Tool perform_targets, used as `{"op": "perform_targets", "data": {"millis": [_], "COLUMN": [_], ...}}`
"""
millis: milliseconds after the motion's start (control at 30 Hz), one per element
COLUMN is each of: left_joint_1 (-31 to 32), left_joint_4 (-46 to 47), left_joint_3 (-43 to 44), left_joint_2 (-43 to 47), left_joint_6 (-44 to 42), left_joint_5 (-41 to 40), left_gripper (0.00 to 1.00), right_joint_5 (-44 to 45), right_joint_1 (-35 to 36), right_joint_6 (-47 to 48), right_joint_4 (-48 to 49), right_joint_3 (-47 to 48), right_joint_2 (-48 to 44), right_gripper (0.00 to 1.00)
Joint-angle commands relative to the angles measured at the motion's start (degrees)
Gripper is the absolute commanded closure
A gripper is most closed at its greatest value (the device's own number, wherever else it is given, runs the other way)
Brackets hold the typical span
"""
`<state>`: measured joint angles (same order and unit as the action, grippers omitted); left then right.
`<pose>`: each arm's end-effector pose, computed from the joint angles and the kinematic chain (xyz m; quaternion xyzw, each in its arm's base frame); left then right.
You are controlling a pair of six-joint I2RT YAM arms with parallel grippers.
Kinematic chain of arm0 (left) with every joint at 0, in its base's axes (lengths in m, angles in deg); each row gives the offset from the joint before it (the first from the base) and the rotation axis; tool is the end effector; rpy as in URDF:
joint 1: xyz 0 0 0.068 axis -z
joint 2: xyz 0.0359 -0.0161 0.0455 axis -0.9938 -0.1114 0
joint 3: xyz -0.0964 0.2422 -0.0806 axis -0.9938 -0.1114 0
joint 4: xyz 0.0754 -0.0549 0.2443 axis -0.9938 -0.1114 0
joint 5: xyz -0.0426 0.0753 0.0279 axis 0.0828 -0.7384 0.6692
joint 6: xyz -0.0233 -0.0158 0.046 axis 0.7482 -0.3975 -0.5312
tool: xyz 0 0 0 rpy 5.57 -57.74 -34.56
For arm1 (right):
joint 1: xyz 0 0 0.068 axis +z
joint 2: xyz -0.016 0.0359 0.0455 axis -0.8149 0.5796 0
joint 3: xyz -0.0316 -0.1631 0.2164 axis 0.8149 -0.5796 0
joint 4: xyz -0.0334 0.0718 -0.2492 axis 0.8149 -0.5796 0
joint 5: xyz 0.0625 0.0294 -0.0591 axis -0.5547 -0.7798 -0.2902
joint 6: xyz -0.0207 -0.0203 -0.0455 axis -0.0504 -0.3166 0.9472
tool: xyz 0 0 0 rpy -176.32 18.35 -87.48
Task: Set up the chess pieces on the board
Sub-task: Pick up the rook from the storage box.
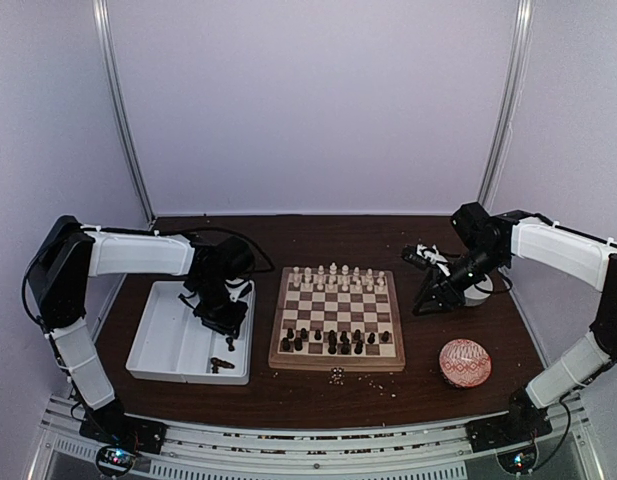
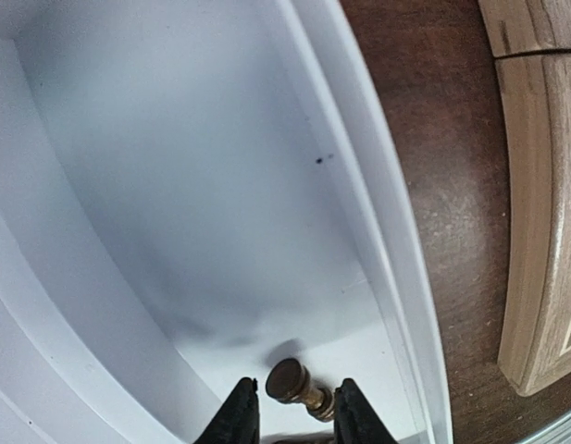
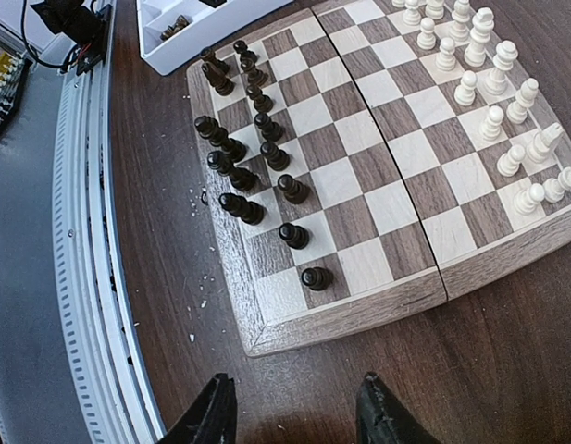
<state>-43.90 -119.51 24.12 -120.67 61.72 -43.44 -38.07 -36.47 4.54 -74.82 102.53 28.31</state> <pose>0.2502 -0.2086 0.1715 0.1074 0.9928 -0.0354 0.0387 0.2462 0.1076 0.2509 -0.4952 0.7659 0.3559 0.2037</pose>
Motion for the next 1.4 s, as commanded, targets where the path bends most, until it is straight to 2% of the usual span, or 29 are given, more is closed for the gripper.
{"op": "perform_targets", "data": {"millis": [0,400,633,767,900,1100,1267,1367], "left_joint_1": [0.32,0.66,0.62,0.56,0.25,-0.02,-0.47,-0.58], "left_joint_4": [0.16,-0.10,-0.02,-0.09,-0.32,3.39,13.11,20.54], "left_joint_3": [-0.93,-1.46,-1.36,-1.34,-0.99,-0.69,-2.15,-2.86], "left_joint_2": [-0.65,-3.52,-6.60,-6.87,-3.89,5.92,12.50,14.40], "left_joint_6": [5.08,9.45,12.95,13.34,13.79,18.97,25.87,30.06], "left_joint_5": [-0.88,-0.58,1.42,2.09,1.89,2.56,6.81,9.61], "left_gripper": [0.72,0.73,0.83,0.93,0.99,1.00,1.00,1.00], "right_joint_5": [-0.83,-0.85,-0.89,-1.00,-1.80,-4.27,-3.14,-1.43], "right_joint_1": [-0.30,-0.32,-0.31,-0.34,-0.29,-0.07,2.85,5.27], "right_joint_6": [0.80,1.53,1.82,1.89,1.92,-0.27,-7.57,-16.20], "right_joint_4": [-0.99,-1.49,-1.73,-1.81,-2.15,-2.11,3.17,12.13], "right_joint_3": [1.60,1.57,1.61,1.65,1.96,4.16,7.27,7.57], "right_joint_2": [-0.14,-0.30,-0.28,-0.48,-0.56,-2.07,-4.72,-5.29], "right_gripper": [0.55,0.55,0.55,0.55,0.55,0.55,0.55,0.51]}}
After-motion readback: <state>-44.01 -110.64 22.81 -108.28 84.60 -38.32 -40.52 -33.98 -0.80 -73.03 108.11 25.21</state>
